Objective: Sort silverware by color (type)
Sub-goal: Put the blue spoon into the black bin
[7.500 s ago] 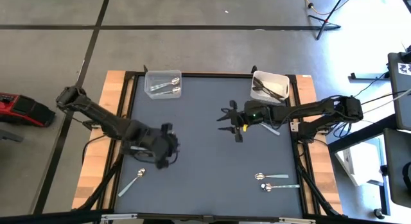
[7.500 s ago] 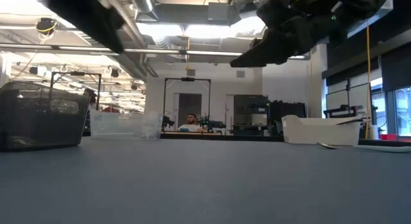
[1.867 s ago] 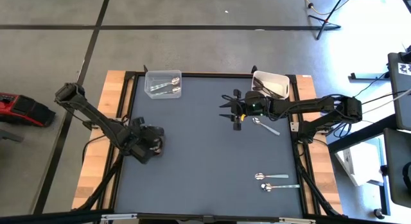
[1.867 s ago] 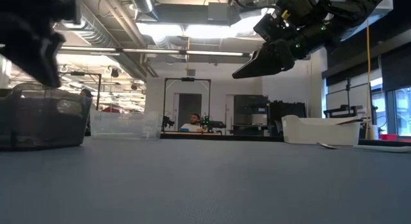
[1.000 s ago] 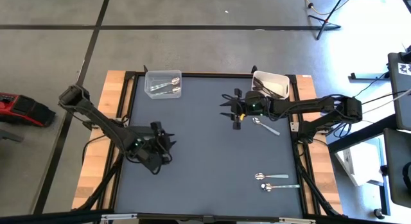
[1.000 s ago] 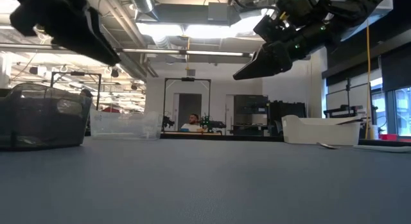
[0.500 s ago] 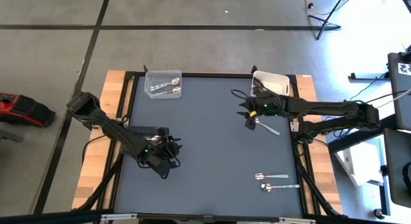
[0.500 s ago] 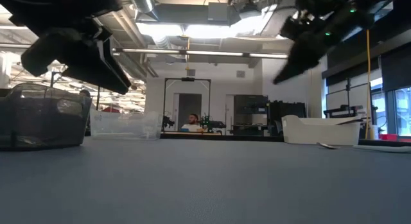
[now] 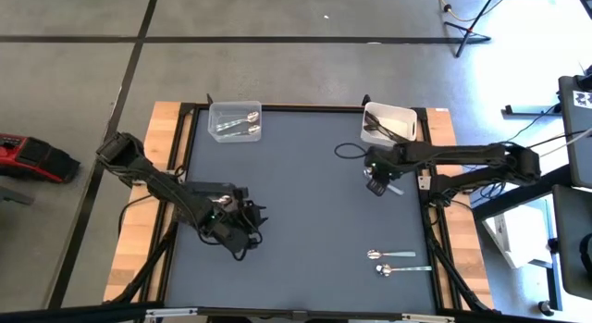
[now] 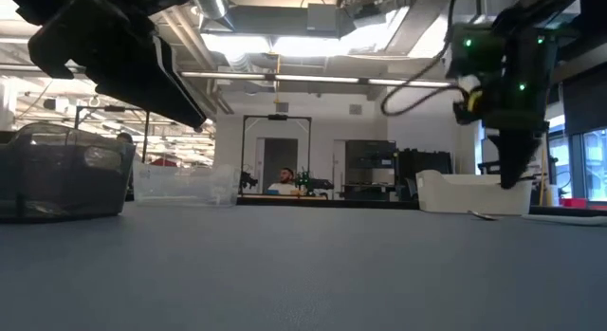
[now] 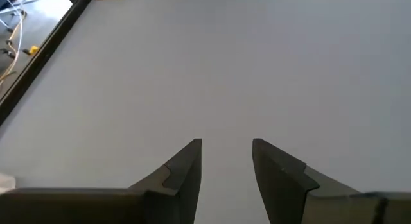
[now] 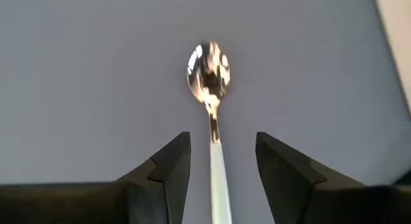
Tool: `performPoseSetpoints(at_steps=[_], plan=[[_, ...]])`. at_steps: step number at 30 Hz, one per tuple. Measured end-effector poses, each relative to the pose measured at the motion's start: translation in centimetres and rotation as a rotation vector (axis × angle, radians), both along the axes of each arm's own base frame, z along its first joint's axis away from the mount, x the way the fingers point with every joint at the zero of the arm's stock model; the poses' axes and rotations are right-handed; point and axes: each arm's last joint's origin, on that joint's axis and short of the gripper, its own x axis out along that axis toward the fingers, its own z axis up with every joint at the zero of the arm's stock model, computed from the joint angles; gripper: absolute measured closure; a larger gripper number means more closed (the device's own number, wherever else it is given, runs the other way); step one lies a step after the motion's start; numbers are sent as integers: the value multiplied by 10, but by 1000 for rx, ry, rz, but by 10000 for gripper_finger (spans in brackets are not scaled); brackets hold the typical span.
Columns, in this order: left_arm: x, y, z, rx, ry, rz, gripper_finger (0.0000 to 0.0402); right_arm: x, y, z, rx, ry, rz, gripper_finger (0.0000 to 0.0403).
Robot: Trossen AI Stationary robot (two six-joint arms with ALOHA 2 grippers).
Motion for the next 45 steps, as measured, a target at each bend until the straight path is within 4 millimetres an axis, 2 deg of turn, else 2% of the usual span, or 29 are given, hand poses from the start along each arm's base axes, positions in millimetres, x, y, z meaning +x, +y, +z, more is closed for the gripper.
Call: performPoseSetpoints(at_steps=[12, 15, 18, 23, 25, 32, 38, 45], plan=[[0, -1, 0, -11, -1, -6, 269, 14, -3, -40, 67, 234, 39, 239], [0, -1, 0, -11, -1, -6, 269, 20, -3, -47, 92, 243, 65, 254], [0, -1, 0, -14, -3, -4, 269, 21, -4, -52, 103, 268, 105, 289], [1, -1, 0, -36, 2, -18, 269, 22, -4, -53, 113, 258, 123, 375], [2, -1, 1, -40, -7, -17, 269, 22, -4, -53, 104, 263, 139, 392], [6, 4, 2, -81, -26, 12, 269, 25, -4, -54, 85, 246, 185, 369], [8, 6, 0, -154, 12, -23, 262, 25, -4, -53, 82, 243, 195, 393], [12, 10, -6, -201, 44, -18, 225, 24, -4, -49, 65, 213, 198, 396]])
